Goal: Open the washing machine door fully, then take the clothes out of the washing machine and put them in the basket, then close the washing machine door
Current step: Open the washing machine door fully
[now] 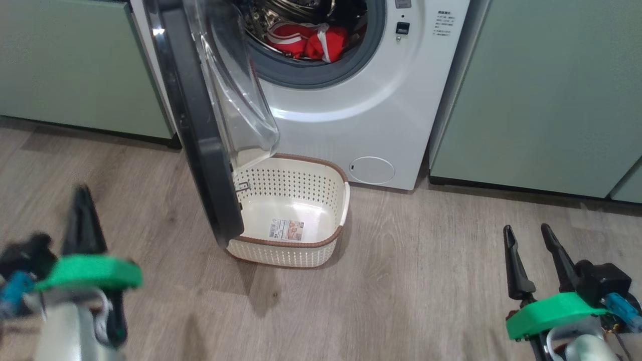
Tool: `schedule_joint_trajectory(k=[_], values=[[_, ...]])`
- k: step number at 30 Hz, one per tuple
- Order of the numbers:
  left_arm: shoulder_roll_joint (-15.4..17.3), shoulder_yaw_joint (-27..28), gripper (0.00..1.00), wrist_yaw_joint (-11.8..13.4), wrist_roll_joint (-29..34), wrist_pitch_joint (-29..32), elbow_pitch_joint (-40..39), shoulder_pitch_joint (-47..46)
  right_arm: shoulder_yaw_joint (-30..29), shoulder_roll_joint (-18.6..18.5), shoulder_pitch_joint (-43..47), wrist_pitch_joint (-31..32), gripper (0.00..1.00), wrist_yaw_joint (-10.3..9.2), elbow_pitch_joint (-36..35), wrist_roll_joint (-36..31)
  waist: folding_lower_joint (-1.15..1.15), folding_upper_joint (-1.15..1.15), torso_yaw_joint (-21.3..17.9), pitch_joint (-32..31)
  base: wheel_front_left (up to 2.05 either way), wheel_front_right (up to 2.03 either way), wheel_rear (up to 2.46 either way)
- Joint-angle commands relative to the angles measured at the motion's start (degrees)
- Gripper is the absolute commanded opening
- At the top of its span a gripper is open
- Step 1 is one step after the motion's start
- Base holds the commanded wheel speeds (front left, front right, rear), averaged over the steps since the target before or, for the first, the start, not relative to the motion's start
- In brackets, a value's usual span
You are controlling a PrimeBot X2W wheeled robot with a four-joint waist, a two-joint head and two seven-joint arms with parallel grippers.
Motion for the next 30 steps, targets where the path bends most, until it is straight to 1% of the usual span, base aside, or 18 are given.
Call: schedule_joint_trajectory(k=[1,5,8,10,11,14,17,22,26,30], values=[[0.71,1.91,0.0,0.39,-0.39,-0.37,-3.79,-5.48,1.26,-0.1,-1.52,-0.36,1.0,-0.04,-1.41,-0.48,0.0,0.0,0.15,0.05,0.0,0.0,0.0],[0.61,0.88,0.0,0.91,-2.13,-0.37,-8.91,-11.02,1.11,-0.25,-1.47,-0.36,1.0,-0.04,-1.1,-0.29,0.0,0.0,0.57,0.05,0.0,0.0,0.0],[0.57,-2.85,0.0,1.56,-3.48,-0.09,-12.08,-15.53,1.18,-0.28,-1.37,-0.36,1.0,-0.04,-0.94,-0.16,0.0,0.0,0.71,-0.09,0.0,0.0,0.0],[0.56,-6.86,0.0,2.29,-4.91,1.07,-14.35,-18.51,1.18,-0.26,-1.26,-0.36,1.0,-0.04,-0.86,-0.1,0.0,0.0,0.78,-0.28,0.0,0.0,0.0],[0.56,-6.86,0.0,2.29,-4.91,1.07,-14.35,-18.51,1.18,-0.26,-1.26,-0.36,1.0,-0.04,-0.86,-0.1,0.0,0.0,0.78,-0.28,0.0,0.0,0.0],[0.55,-14.25,0.0,3.96,-6.64,3.22,-17.98,-21.97,1.41,-0.18,-1.11,-0.36,1.0,-0.04,-0.73,0.02,0.0,0.0,0.6,-0.44,0.0,0.0,0.0],[0.54,-22.49,0.0,6.22,-6.34,5.02,-21.18,-23.92,1.95,-0.32,-1.13,-0.36,1.0,-0.04,-0.71,0.19,0.0,0.0,0.14,-0.3,0.0,0.0,0.0],[0.54,-37.57,0.0,9.77,-8.33,6.91,-24.23,-22.73,2.23,-0.93,-1.27,-0.36,1.0,-0.04,-0.94,0.48,0.0,0.0,-0.77,0.34,0.0,0.0,0.0],[0.54,-48.29,0.0,11.2,-10.81,6.97,-22.52,-19.77,1.57,-1.19,-1.22,-0.36,1.0,-0.04,-1.1,0.49,0.0,0.0,-1.04,1.01,0.0,0.0,0.0],[0.54,-56.16,0.0,11.22,-12.89,5.37,-17.14,-17.02,1.36,-1.24,-1.5,-0.36,1.0,-0.04,-1.23,0.38,0.0,0.0,-1.34,1.79,0.0,0.0,0.0]])
